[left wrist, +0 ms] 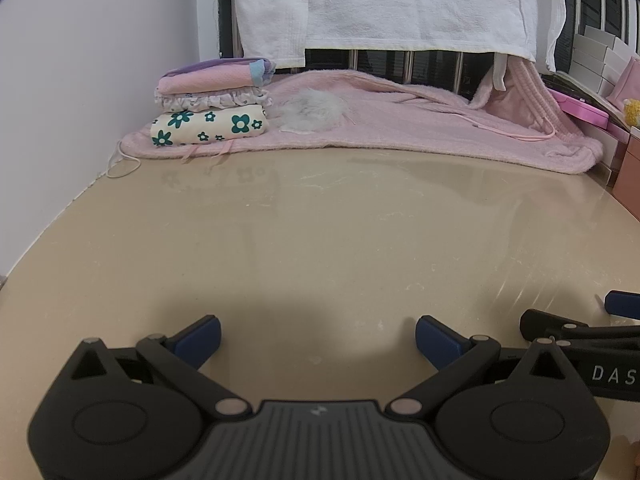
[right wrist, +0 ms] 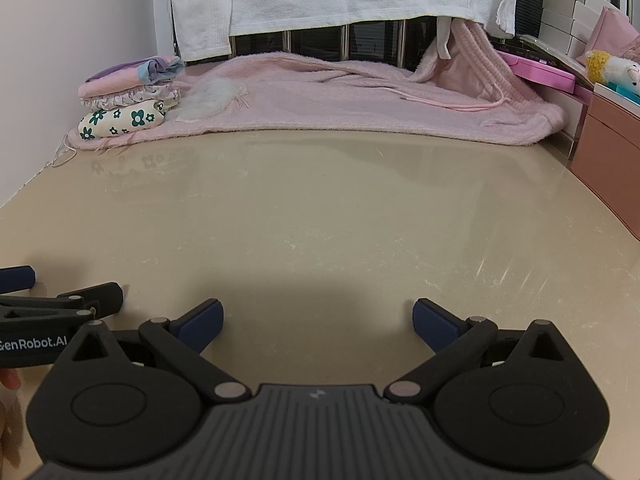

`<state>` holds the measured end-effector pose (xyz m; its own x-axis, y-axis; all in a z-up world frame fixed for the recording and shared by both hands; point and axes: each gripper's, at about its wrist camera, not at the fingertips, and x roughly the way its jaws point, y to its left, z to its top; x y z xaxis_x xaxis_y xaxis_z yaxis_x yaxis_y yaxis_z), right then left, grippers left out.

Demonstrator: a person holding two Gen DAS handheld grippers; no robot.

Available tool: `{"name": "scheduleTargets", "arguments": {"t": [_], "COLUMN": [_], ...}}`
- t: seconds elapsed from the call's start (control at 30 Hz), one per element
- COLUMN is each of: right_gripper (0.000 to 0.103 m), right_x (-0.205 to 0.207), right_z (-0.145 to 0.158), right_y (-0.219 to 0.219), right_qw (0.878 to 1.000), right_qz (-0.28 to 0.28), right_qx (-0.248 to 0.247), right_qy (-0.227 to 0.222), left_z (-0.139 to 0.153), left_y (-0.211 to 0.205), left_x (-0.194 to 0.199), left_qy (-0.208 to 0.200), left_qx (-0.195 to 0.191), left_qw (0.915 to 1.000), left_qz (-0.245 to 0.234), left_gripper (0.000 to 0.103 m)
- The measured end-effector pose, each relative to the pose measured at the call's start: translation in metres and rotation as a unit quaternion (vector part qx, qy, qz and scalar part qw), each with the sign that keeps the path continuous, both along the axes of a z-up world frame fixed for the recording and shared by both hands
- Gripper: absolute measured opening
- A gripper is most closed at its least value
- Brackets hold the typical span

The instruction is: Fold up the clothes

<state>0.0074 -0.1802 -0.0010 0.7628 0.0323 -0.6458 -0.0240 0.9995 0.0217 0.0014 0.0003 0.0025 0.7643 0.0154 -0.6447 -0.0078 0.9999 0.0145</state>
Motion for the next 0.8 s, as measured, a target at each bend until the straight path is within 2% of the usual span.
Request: {"name": "scheduleTargets", "arguments": {"t": [0.8], "right_gripper": [0.102], "right_x": [0.002], "right_z": [0.0], "right_y": [0.0014], "right_qw": [1.0], "right_qz": [-0.005], "right_qx": [-0.002], "right_qy": [0.001], "left_z": [-0.0006], "left_y": [0.0005], "left_x": [-0.0012], "left_qy": [-0.001], "left_qx": [0.001], "left_qw": [1.0], "left_qz": [0.006], "left_gripper": [0.103]}}
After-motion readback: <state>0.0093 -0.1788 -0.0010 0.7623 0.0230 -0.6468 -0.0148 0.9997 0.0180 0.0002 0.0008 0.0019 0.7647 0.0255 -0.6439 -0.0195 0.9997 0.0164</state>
